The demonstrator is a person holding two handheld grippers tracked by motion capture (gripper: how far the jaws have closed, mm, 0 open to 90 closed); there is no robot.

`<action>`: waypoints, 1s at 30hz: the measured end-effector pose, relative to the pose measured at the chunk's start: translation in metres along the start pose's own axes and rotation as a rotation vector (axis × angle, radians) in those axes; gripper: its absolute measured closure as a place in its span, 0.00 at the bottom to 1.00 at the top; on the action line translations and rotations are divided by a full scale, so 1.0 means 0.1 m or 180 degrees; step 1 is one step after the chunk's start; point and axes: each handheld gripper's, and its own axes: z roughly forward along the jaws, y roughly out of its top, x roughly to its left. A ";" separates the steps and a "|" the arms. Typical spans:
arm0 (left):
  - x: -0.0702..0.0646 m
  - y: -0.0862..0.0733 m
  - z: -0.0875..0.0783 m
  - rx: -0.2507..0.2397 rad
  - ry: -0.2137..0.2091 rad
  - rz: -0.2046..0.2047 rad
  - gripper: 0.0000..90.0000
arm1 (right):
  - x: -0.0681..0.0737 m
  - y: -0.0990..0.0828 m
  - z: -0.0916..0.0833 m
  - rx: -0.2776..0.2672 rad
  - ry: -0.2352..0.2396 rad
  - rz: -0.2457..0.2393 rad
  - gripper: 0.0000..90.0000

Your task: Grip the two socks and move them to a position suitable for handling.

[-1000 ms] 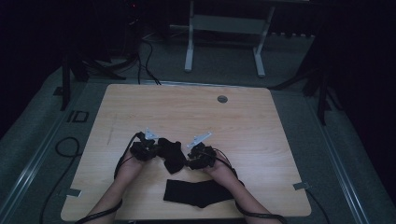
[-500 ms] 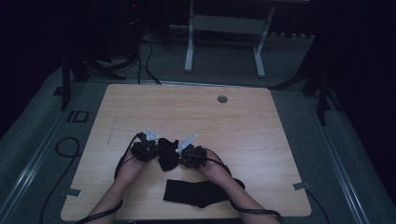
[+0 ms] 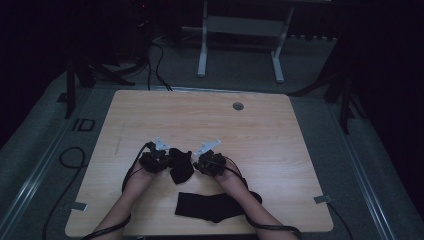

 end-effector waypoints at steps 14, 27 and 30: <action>0.00 0.00 -0.01 0.0020 0.0011 0.0044 0.91 | 0.12 0.01 0.15 0.0091 -0.0030 -0.0036 1.00; -0.01 -0.06 -0.06 0.0034 0.0009 0.0063 0.91 | -0.30 -0.38 -0.24 0.0242 -0.0347 0.0118 1.00; -0.02 -0.05 -0.06 0.0038 0.0010 0.0087 0.91 | -0.40 -0.45 -0.31 0.0257 -0.0379 0.0181 1.00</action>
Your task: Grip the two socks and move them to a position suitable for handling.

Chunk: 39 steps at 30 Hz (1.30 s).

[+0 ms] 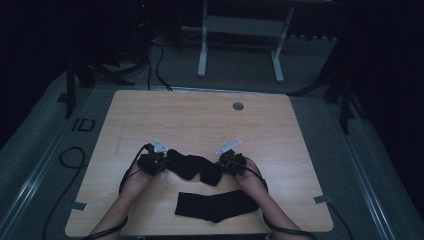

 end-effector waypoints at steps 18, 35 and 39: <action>-0.11 0.04 0.03 -0.0021 -0.0081 0.0020 0.91 | -0.16 -0.22 -0.44 -0.0400 0.0056 0.0346 0.99; -0.32 0.12 0.04 -0.0100 -0.0309 -0.0012 0.91 | -0.38 -0.59 -0.41 -0.0069 -0.0203 0.0407 1.00; -0.42 0.13 0.03 -0.0119 -0.0405 0.0019 0.90 | -0.49 -0.64 -0.45 -0.0063 -0.0229 0.0483 1.00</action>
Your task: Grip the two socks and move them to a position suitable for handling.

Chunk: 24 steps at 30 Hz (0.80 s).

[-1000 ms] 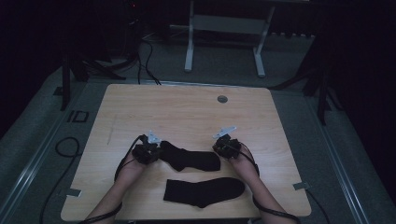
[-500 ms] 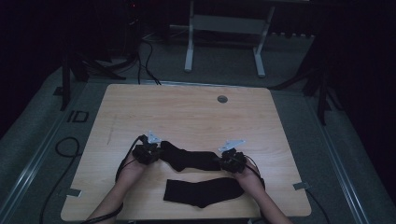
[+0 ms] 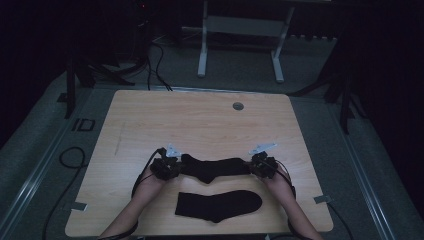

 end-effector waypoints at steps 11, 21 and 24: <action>0.03 0.00 -0.24 -0.0181 0.0033 -0.0203 0.61 | -0.05 0.06 -0.14 -0.0181 -0.0037 0.0009 0.93; 0.17 -0.04 -0.18 -0.0120 0.0009 -0.0388 0.55 | -0.10 0.09 -0.15 -0.0226 0.0039 0.0204 0.68; 0.18 -0.02 -0.08 -0.0048 -0.0010 -0.0387 0.55 | -0.07 0.08 -0.09 -0.0181 0.0042 0.0186 0.67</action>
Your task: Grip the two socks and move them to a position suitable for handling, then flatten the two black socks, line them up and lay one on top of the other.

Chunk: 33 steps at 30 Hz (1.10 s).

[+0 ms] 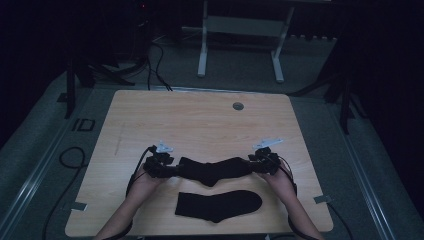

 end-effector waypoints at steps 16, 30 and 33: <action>-0.10 0.02 0.15 0.0153 0.0074 0.0315 0.90 | 0.02 -0.03 0.16 0.0175 0.0073 -0.0002 0.93; -0.14 0.07 -0.04 -0.0050 0.0050 0.0326 0.95 | 0.05 0.07 -0.09 -0.0061 -0.0020 -0.0065 0.96; -0.17 0.08 -0.09 -0.0088 0.0042 0.0342 0.95 | 0.06 0.08 -0.12 -0.0076 -0.0009 -0.0071 0.96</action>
